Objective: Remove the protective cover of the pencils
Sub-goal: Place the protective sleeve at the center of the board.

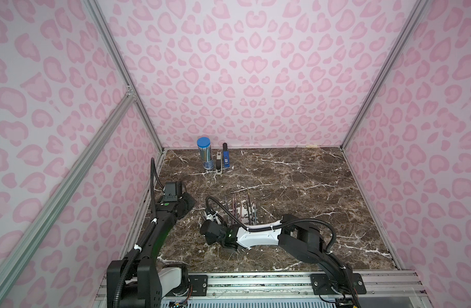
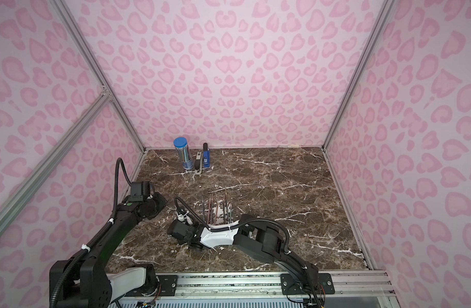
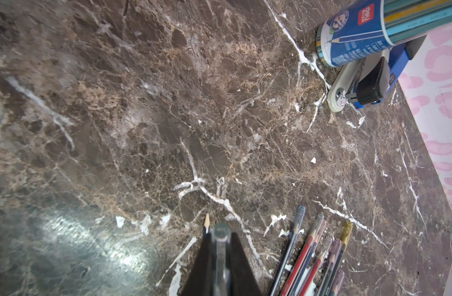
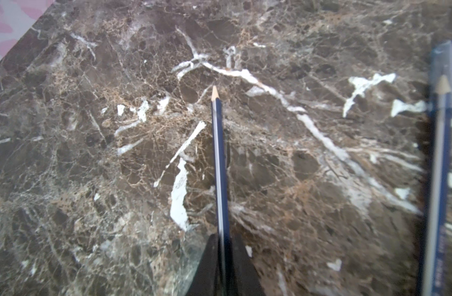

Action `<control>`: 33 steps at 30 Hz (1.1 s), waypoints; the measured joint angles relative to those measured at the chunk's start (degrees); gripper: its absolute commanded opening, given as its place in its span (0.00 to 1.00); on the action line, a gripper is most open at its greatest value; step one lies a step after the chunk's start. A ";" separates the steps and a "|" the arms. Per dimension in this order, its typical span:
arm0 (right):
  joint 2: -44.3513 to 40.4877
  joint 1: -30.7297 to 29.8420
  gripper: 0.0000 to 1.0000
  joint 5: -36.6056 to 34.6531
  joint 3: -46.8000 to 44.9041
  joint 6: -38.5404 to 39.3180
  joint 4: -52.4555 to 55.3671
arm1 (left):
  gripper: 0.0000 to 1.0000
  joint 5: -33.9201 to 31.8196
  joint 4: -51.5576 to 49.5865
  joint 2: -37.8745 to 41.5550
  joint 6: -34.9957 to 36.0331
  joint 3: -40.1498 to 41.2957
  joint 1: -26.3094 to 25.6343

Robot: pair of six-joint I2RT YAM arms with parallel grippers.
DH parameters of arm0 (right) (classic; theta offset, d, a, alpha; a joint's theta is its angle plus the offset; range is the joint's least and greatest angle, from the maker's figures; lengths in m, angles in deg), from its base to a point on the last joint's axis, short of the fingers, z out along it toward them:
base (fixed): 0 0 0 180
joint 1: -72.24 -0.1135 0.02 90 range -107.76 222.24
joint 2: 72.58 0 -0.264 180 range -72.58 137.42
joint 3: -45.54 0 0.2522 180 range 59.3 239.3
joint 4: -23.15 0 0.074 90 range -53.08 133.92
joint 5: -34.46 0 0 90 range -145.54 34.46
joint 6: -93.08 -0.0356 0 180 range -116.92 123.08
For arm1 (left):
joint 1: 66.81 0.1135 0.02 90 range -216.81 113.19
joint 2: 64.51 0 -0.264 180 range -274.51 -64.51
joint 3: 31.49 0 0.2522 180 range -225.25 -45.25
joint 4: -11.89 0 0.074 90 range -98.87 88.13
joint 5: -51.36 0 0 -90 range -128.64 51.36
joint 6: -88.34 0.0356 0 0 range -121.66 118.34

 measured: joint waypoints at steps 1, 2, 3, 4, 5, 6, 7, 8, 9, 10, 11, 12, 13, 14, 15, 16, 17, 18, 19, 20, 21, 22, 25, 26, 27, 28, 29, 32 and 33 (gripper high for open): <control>-0.20 0.20 0.11 0.07 -0.42 -0.33 -0.26 | 0.02 0.17 0.22 -0.96 0.00 -0.26 -0.07; -0.46 0.39 0.11 0.09 -0.85 -0.52 -0.44 | 0.02 0.42 0.35 -2.12 0.00 -0.63 -0.15; -0.68 0.55 0.11 0.07 -1.20 -0.74 -0.50 | 0.02 0.46 0.63 -3.34 0.00 -0.98 -0.35; -0.83 0.70 0.11 0.26 -1.42 -0.94 -0.66 | 0.02 0.39 0.83 -4.55 -0.02 -1.42 -0.61; -0.87 0.79 0.11 0.44 -1.49 -1.33 -0.72 | 0.01 0.39 1.20 -6.05 0.00 -1.99 -0.98; -0.90 0.85 0.11 0.57 -1.49 -1.33 -0.72 | 0.01 0.39 1.55 -7.61 0.00 -2.67 -1.44; -0.94 0.90 0.11 0.63 -1.49 -1.36 -0.70 | 0.02 0.39 1.90 -9.11 0.00 -3.32 -1.86; -0.96 0.96 0.11 0.76 -1.49 -1.46 -0.68 | 0.02 0.39 2.27 -10.78 0.00 -4.00 -2.34; -0.98 1.05 0.11 0.90 -1.49 -1.68 -0.66 | 0.02 0.35 2.60 -12.24 0.00 -4.59 -2.69; -1.03 1.16 0.11 1.14 -1.49 -1.77 -0.61 | 0.02 0.33 2.80 -13.97 0.00 -5.33 -3.04; -1.07 1.25 0.11 1.27 -1.49 -1.79 -0.52 | 0.02 0.26 2.84 -15.87 0.00 -6.27 -3.41; -1.09 1.33 0.11 1.07 -1.49 -1.81 -0.39 | 0.01 0.20 2.80 -17.25 0.02 -6.97 -3.58; -1.16 1.49 0.11 1.05 -1.55 -1.97 -0.35 | 0.02 0.13 2.82 -19.10 0.04 -7.91 -3.78; -1.25 1.62 0.11 0.92 -1.68 -1.99 -0.28 | 0.02 0.09 2.95 -20.79 0.17 -8.76 -3.80; -1.29 1.64 0.10 0.70 -1.77 -2.03 -0.24 | 0.01 0.02 3.04 -22.05 0.20 -9.33 -3.80; -1.38 1.66 0.11 0.61 -2.01 -2.23 -0.28 | 0.01 -0.13 3.06 -23.63 0.26 -10.14 -3.80; -1.44 1.62 0.10 0.42 -2.19 -2.23 -0.44 | 0.01 -0.13 3.17 -25.03 0.55 -10.80 -3.80; -1.49 1.62 0.11 0.42 -2.29 -2.25 -0.52 | 0.02 -0.17 3.23 -26.18 0.59 -11.34 -3.80; -1.55 1.62 0.11 0.42 -2.45 -2.40 -0.66 | 0.02 -0.31 3.32 -27.30 0.61 -11.80 -3.82; -1.60 1.62 0.11 0.42 -2.58 -2.43 -0.81 | 0.02 -0.35 3.37 -28.26 0.63 -12.20 -3.85; -1.64 1.62 0.10 0.39 -2.64 -2.43 -0.87 | 0.02 -0.37 3.52 -29.07 0.63 -12.55 -3.87; -1.70 1.60 0.11 0.33 -2.73 -2.43 -0.87 | 0.02 -0.46 4.11 -29.68 0.79 -13.03 -3.91; -1.75 1.44 0.13 0.00 -2.82 -2.38 -0.92 | 0.02 -0.70 6.36 -31.30 1.01 -13.97 -4.20; -1.75 1.29 0.14 -0.04 -2.80 -2.34 -0.92 | 0.02 -0.72 7.17 -31.69 1.01 -14.14 -4.31; -1.77 1.18 0.14 -0.04 -2.75 -2.32 -0.85 | 0.01 -0.72 7.78 -31.98 1.01 -14.19 -4.37; -1.81 1.09 0.16 0.00 -2.64 -2.12 -0.76 | 0.02 -0.76 8.83 -32.28 1.03 -14.23 -4.46; -1.86 1.03 0.17 -0.02 -2.54 -2.12 -0.39 | 0.02 -1.03 9.35 -32.44 1.03 -14.23 -4.50; -2.23 0.85 0.22 0.00 -2.49 -1.73 0.44 | 0.06 -1.55 9.73 -32.57 1.16 -14.21 -4.59; -2.36 0.85 0.22 0.00 -2.49 -1.68 0.72 | 0.08 -1.64 9.99 -32.57 1.27 -14.16 -4.72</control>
